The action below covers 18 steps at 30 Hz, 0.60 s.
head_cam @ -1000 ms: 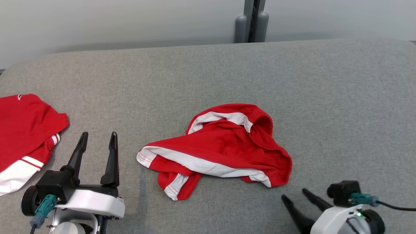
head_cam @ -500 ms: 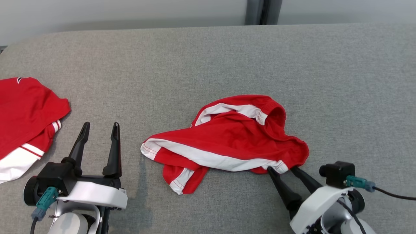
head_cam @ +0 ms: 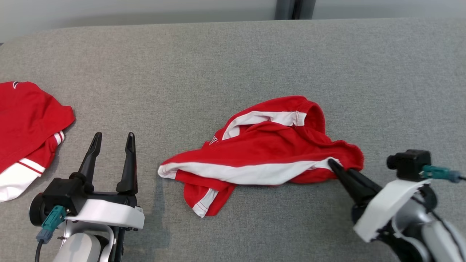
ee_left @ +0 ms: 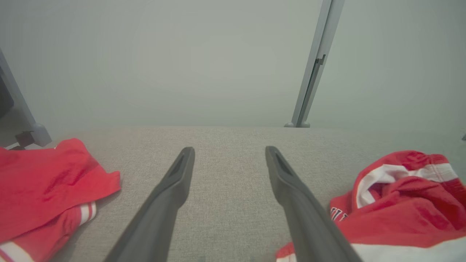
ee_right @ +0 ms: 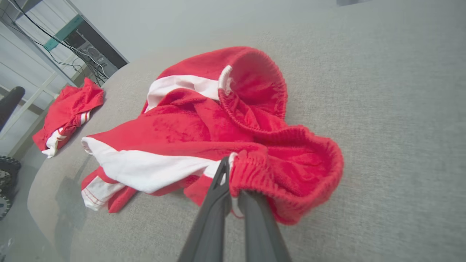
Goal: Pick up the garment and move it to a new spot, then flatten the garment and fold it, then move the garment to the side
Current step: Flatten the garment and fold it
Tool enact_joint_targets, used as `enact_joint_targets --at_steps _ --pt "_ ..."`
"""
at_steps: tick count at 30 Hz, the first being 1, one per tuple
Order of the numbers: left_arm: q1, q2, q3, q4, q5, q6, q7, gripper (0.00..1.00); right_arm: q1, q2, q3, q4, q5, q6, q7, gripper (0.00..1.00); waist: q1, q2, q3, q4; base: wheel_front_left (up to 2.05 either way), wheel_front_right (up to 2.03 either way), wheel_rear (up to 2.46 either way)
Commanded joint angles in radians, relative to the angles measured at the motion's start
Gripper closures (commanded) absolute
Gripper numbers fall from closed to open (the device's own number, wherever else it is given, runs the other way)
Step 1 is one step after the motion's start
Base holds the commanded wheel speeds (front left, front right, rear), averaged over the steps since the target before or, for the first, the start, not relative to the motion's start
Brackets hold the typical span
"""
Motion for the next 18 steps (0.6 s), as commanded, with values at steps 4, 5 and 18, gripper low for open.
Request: enact_joint_targets --at_steps 4,5,18 --pt "-0.021 0.000 0.002 0.007 -0.004 -0.011 -0.008 0.00 0.019 -0.074 -0.067 -0.124 0.067 0.000 0.143 1.00 0.0000 0.0000 0.009 -0.003 0.00 0.00 0.00" --pt "-0.028 -0.001 0.003 0.008 -0.004 -0.015 -0.011 0.00 0.004 -0.095 -0.111 -0.170 0.093 0.000 0.201 1.00 0.0000 0.0000 0.020 -0.001 0.00 0.00 0.00" --pt "-0.110 -0.032 -0.026 0.042 0.013 -0.049 -0.026 0.00 -0.272 -0.117 -0.105 0.088 0.215 0.000 0.276 1.00 0.0000 0.0000 0.128 0.052 0.00 0.00 0.00"
